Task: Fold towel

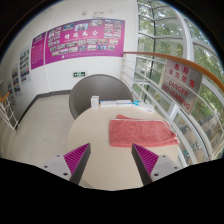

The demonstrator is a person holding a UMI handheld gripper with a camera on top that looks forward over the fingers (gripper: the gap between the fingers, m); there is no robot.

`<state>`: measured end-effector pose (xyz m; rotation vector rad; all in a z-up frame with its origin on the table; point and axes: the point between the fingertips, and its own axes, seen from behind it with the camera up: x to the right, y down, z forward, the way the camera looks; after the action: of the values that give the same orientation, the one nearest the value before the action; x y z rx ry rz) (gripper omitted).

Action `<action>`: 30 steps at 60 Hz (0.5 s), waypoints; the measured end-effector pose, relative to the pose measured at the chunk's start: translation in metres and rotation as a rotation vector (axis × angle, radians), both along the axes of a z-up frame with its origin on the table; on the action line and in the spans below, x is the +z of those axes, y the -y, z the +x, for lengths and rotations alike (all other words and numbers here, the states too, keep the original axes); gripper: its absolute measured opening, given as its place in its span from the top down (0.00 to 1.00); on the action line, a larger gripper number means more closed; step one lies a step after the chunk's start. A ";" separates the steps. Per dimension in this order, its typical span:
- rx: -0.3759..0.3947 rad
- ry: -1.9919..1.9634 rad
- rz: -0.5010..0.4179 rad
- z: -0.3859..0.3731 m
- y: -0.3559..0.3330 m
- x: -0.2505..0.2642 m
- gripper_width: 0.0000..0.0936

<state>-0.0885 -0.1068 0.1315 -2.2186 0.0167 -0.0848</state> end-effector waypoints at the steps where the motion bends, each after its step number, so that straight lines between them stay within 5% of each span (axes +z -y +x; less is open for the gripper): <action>1: -0.005 -0.001 0.003 -0.002 -0.010 -0.006 0.09; 22: -0.060 0.072 -0.056 0.019 -0.168 -0.122 0.11; 25: -0.054 0.051 -0.075 0.018 -0.177 -0.135 0.18; 30: -0.054 0.040 -0.086 0.020 -0.181 -0.146 0.46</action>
<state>-0.0685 0.0742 -0.0146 -2.3019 0.0519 -0.1623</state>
